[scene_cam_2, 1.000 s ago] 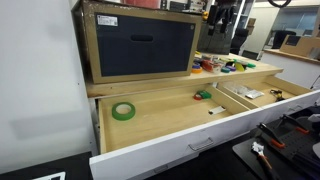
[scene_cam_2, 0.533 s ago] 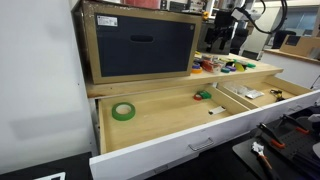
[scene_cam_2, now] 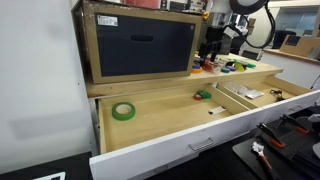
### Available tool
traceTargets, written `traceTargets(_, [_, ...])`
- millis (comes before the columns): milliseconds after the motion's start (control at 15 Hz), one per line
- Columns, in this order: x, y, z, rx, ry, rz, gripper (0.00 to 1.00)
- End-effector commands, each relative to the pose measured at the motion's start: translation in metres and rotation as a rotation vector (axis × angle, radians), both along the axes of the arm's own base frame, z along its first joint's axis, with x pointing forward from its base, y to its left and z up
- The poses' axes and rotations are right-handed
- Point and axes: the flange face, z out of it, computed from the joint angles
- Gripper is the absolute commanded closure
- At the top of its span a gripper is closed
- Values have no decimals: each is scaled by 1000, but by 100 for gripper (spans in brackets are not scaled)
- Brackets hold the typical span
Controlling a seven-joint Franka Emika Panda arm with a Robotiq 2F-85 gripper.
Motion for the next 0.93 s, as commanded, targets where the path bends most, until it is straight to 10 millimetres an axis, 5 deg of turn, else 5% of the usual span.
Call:
traceTargets(0, [0, 16, -21, -24, 22, 94, 0])
traceTargets(467, [7, 67, -42, -133, 26, 323, 0])
traceTargets(867, [-7, 127, -34, -180, -24, 497, 0])
